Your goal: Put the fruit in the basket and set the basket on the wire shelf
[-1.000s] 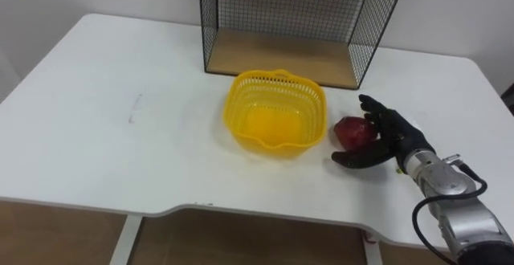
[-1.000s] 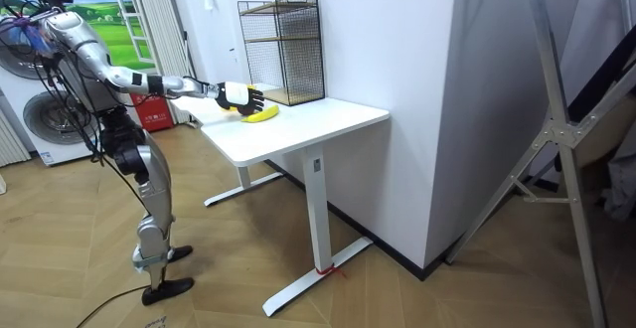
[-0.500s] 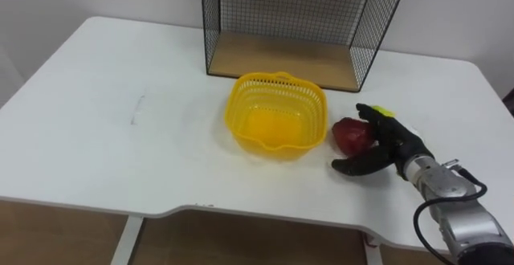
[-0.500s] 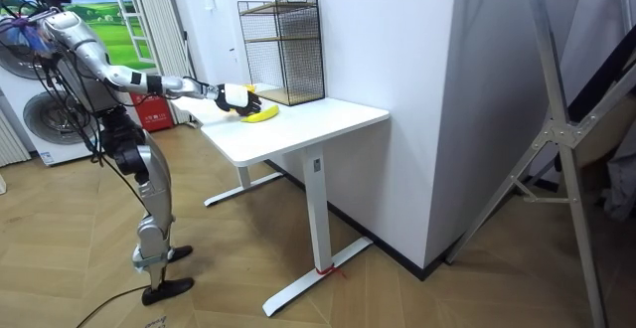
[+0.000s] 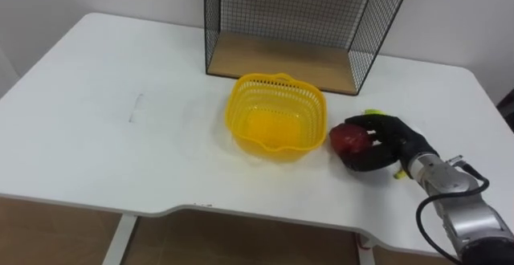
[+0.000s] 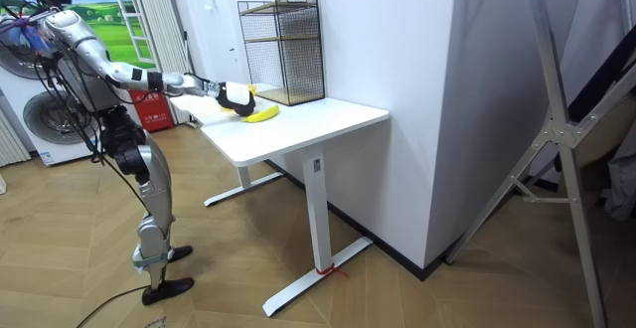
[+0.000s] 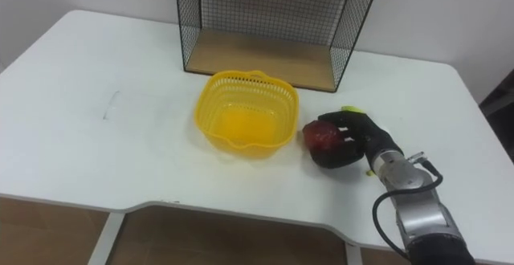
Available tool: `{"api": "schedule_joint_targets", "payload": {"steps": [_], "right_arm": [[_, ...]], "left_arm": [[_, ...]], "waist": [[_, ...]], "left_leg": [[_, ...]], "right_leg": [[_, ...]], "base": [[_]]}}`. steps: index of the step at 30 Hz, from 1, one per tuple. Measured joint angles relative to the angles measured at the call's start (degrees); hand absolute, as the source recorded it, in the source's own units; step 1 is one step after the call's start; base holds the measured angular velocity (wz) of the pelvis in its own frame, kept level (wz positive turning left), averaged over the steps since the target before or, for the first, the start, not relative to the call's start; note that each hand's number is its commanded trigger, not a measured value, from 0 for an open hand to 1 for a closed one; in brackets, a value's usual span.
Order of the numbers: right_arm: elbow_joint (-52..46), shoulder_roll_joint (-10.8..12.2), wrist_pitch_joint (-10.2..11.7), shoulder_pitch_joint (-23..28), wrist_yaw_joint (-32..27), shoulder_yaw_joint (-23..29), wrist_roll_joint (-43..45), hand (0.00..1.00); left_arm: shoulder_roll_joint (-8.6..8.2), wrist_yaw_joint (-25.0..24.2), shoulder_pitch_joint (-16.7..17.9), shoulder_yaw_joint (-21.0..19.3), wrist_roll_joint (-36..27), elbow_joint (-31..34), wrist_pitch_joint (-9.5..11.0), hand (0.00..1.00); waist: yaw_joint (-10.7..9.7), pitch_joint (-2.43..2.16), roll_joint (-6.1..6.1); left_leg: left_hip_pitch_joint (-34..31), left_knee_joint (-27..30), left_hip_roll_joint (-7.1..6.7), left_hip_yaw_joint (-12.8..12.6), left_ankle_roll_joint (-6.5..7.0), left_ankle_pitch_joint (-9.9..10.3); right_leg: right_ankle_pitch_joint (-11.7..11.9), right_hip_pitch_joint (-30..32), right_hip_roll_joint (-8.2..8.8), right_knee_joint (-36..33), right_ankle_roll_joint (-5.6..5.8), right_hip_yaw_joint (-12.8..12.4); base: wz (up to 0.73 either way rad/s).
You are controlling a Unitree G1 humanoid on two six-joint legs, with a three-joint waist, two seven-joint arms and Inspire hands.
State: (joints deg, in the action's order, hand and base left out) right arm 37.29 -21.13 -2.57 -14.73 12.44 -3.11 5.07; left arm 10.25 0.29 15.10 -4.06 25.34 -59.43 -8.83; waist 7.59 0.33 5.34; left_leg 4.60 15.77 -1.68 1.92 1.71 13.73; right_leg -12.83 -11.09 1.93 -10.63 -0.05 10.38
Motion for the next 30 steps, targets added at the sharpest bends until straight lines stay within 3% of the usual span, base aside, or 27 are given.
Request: {"api": "schedule_joint_targets", "payload": {"steps": [13, 18, 23, 30], "right_arm": [[0.21, 0.46, -0.07, 0.08, 0.16, -0.01, -2.54, 1.00], [0.35, 1.34, -0.20, 1.03, -1.40, -0.02, -12.42, 1.00], [0.24, 2.91, 0.05, 2.53, -4.45, 0.18, -24.99, 1.00], [0.24, 3.69, 0.07, 3.74, -7.12, 0.35, -34.00, 1.00]], "left_arm": [[0.20, 0.01, -0.09, 0.98, -0.57, -0.23, 0.08, 0.00], [0.08, 0.06, -0.69, 1.00, -1.01, -0.49, 0.04, 0.00], [-0.05, 0.43, -0.83, 0.85, -0.94, -0.41, 0.10, 0.00], [-0.18, 0.44, -1.02, 0.96, -0.77, -0.29, 0.16, 0.00]], "waist": [[-0.26, 0.00, -0.23], [-1.02, -0.08, -0.96], [-2.70, -0.34, -2.51], [-2.86, -0.34, -2.68]], "left_leg": [[-0.44, 0.66, -0.03, 0.09, -0.03, 0.05], [-0.96, 0.71, -0.03, 0.01, -0.02, 0.05], [-0.75, 0.50, -0.03, -0.17, 0.00, 0.02], [-0.53, 0.92, 0.02, -0.31, -0.01, 0.03]], "right_leg": [[0.03, 0.10, -0.06, -0.16, -0.05, -0.11], [0.08, 0.19, -0.01, -0.09, -0.05, 0.06], [0.16, 0.00, 0.08, 0.02, 0.02, 0.26], [0.16, -0.18, 0.07, 0.00, 0.02, 0.26]], "base": [[0.00], [0.00], [0.00], [0.00]]}}
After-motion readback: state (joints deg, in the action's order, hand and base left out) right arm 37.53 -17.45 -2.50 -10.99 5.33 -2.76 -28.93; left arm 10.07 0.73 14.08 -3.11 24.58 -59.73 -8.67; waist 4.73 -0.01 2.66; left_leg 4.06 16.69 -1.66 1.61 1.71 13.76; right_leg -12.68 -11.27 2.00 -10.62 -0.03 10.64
